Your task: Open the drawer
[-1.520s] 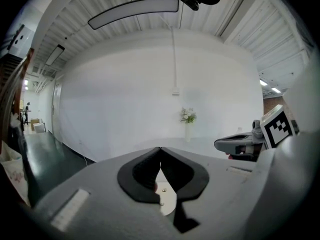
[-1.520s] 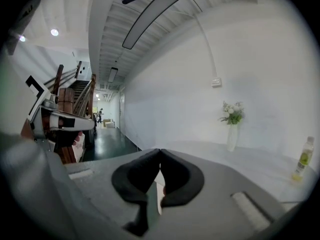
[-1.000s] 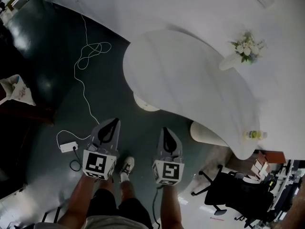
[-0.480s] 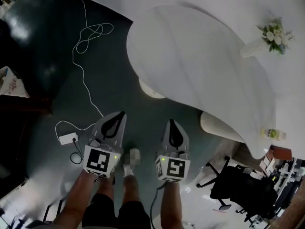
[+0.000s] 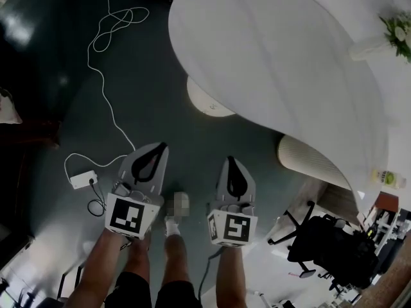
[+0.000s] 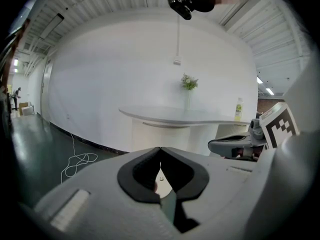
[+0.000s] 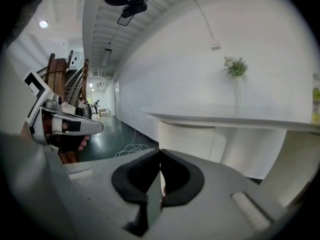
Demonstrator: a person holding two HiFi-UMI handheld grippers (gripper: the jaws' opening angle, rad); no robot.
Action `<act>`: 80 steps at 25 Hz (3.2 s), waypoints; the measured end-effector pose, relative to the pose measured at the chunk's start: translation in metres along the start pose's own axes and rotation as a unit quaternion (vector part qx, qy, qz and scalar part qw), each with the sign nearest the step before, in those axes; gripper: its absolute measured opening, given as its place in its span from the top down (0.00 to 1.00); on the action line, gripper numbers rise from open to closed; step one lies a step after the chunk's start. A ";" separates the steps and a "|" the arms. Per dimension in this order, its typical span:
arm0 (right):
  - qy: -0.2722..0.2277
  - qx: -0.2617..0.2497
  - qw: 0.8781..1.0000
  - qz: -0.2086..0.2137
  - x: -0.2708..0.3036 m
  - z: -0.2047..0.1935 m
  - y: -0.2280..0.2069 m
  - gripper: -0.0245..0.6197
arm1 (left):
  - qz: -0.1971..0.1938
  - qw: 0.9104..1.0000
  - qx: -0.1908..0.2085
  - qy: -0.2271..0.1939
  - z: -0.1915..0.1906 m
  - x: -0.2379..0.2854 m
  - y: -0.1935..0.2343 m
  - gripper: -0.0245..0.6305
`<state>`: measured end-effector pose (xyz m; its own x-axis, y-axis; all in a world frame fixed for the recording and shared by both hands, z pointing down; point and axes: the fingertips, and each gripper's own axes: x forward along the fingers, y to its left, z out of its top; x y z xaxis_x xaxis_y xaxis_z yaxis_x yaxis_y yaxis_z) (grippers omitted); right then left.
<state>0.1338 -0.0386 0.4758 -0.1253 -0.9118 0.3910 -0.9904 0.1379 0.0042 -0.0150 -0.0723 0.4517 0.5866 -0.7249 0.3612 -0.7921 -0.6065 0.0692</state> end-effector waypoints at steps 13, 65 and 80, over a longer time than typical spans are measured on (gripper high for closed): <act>0.006 -0.014 1.000 -0.013 0.031 -0.081 0.007 0.96 | -0.015 0.999 -0.003 0.032 -0.104 0.014 0.006 0.95; 0.041 0.011 0.996 -0.075 0.192 -0.054 -0.040 0.71 | -0.015 0.999 -0.019 0.036 -0.113 0.066 0.065 0.95; 0.051 -0.011 0.991 -0.123 0.192 -0.054 -0.046 0.80 | -0.021 0.998 -0.026 0.045 -0.117 0.069 0.076 0.95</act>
<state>0.1584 -0.1989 0.6006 0.1274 -0.8752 0.4668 -0.9887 -0.0746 0.1299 -0.0549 -0.1302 0.5910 0.6041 -0.6655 0.4385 -0.7758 -0.6169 0.1326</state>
